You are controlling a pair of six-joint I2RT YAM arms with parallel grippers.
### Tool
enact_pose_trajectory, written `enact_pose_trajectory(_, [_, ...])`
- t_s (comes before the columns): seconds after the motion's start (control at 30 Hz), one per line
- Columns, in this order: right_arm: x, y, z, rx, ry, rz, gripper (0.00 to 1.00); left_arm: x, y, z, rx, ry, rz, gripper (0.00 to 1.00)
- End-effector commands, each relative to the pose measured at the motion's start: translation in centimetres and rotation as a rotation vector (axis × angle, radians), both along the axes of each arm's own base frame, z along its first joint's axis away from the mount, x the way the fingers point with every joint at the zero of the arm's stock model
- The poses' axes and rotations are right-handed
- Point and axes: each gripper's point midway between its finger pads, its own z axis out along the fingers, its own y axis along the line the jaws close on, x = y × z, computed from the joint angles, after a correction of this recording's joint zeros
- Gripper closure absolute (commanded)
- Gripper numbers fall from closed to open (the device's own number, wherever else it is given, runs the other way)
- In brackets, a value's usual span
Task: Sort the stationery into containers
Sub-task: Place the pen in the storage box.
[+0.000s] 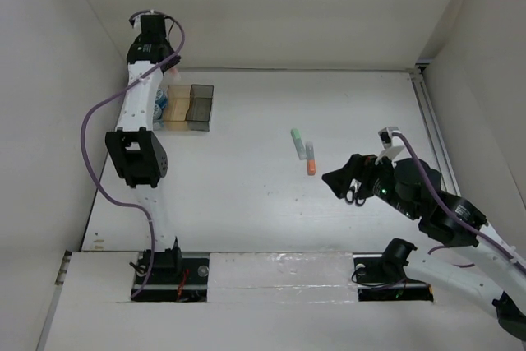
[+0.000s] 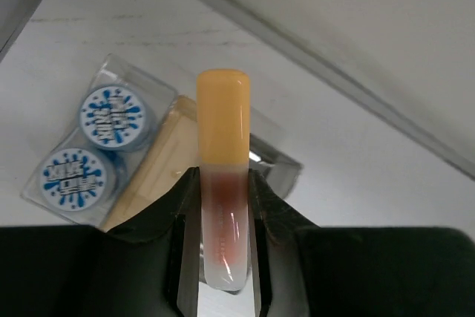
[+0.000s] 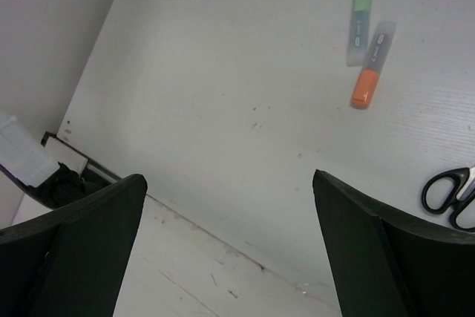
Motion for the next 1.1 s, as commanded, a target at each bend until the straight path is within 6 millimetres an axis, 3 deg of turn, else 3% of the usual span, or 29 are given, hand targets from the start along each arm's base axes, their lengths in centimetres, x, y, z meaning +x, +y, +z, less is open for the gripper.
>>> enact_pose_trajectory(0.0, [0.4,1.7,1.3,0.048,-0.037,0.044,0.0,-0.9,2.7,-4.5,-0.03,0.111,-0.065,1.0])
enact_pose_trajectory(0.13, [0.5,1.8,1.2,0.033,-0.035,0.047,0.0,-0.8,2.5,-7.7,-0.052,0.175,-0.097,1.0])
enact_pose_trajectory(0.23, [0.6,1.9,1.0,0.026,-0.029,0.047,0.0,-0.9,2.1,-8.8,-0.052,0.187,-0.105,1.0])
enact_pose_trajectory(0.37, [0.8,2.3,1.2,0.028,-0.04,0.059,0.0,-0.9,2.1,-9.0,-0.045,0.189,-0.111,1.0])
enact_pose_trajectory(0.77, [0.8,2.5,0.7,0.023,-0.044,0.07,0.0,-2.1,1.9,-13.4,-0.03,0.29,-0.071,1.0])
enact_pose_trajectory(1.07, [0.6,2.5,0.2,0.025,-0.03,0.077,0.0,-2.7,2.1,-14.3,-0.024,0.309,-0.062,1.0])
